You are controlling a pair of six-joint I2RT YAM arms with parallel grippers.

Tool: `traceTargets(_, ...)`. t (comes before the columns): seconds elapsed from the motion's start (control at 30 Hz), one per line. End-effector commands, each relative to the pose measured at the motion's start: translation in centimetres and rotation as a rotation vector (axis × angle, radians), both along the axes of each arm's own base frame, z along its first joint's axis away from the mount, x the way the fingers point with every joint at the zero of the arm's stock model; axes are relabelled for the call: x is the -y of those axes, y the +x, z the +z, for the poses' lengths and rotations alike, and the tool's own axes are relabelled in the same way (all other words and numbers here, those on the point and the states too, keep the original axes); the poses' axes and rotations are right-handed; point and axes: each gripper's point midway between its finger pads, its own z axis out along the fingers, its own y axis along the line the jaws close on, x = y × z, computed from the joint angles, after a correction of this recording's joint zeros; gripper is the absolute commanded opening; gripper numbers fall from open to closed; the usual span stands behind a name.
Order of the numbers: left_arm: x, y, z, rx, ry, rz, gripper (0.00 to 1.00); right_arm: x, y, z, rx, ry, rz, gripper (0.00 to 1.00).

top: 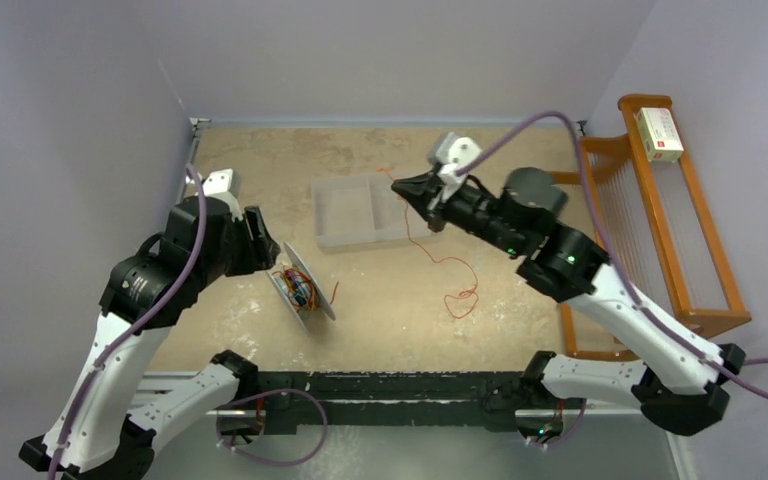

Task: Wrap the cables

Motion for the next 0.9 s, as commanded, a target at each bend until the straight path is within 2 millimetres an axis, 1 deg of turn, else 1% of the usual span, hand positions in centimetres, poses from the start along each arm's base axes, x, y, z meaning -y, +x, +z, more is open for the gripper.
traceTargets(0.0, -2.7, -2.1, -1.6, -0.063, 0.011, 0.155, 0.52, -0.9, 1.8, -1.7, -0.001, -0.02, -0.052, 0.0)
traceTargets(0.07, -2.8, -2.6, -2.9, -0.101, -0.004, 0.186, 0.51, -1.2, 2.3, -2.5, -0.012, -0.026, -0.062, 0.0)
traceTargets(0.13, -2.5, -3.0, -4.0, -0.132, -0.033, 0.201, 0.51, -1.5, 2.7, -3.2, -0.021, -0.033, -0.072, 0.0)
traceTargets(0.23, -1.7, -3.3, -5.5, -0.174, -0.07, 0.198, 0.52, -1.9, 2.8, -4.3, -0.033, -0.042, -0.065, 0.0)
traceTargets(0.3, -1.7, -3.3, -6.4, -0.194, -0.069, 0.207, 0.53, -2.0, 2.8, -4.8, -0.041, -0.044, -0.058, 0.0)
traceTargets(0.43, -1.0, -2.6, -7.1, -0.2, -0.089, 0.211, 0.55, -1.9, 2.5, -5.8, -0.047, -0.042, -0.05, 0.0)
traceTargets(0.5, -0.7, -2.4, -7.8, -0.224, -0.087, 0.209, 0.55, -1.7, 2.3, -6.2, -0.052, -0.041, -0.052, 0.0)
traceTargets(0.67, -0.1, -1.7, -9.3, -0.247, -0.085, 0.206, 0.55, -1.3, 1.9, -6.7, -0.058, -0.037, -0.05, 0.0)
traceTargets(0.87, 0.8, -1.0, -10.8, -0.276, -0.089, 0.194, 0.54, -1.5, 1.4, -8.6, -0.09, -0.038, -0.025, 0.0)
